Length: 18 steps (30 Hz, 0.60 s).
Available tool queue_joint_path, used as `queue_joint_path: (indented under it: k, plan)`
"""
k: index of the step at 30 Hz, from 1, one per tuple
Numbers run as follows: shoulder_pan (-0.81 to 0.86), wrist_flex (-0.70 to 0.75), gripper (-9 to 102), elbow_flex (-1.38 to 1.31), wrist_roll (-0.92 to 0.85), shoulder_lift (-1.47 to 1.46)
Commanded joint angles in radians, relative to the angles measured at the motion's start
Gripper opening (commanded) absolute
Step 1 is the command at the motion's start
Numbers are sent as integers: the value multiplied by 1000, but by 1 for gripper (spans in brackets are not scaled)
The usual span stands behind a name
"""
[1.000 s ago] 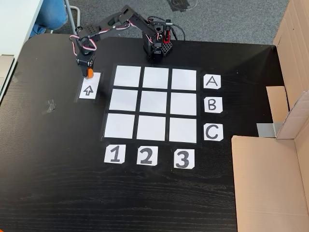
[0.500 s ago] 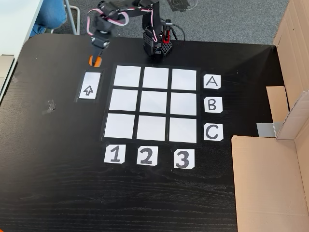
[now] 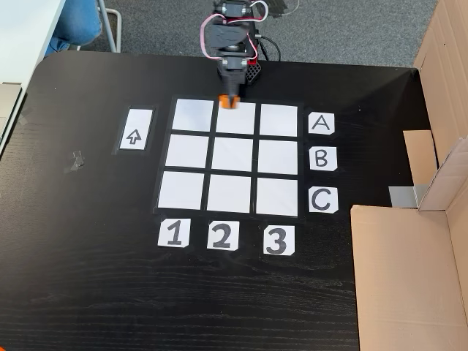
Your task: Pick up the round, orange token and place it in the grid on square B3.
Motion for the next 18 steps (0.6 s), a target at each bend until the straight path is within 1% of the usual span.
queue_joint_path:
  k: [1, 4, 8, 18]
  plan:
    - [-169, -5, -1, 2, 71, 28]
    - [-281, -15, -1, 2, 129, 6]
    - [-368, -34, -1, 2, 193, -80]
    - [-399, -104, -1, 3, 253, -364]
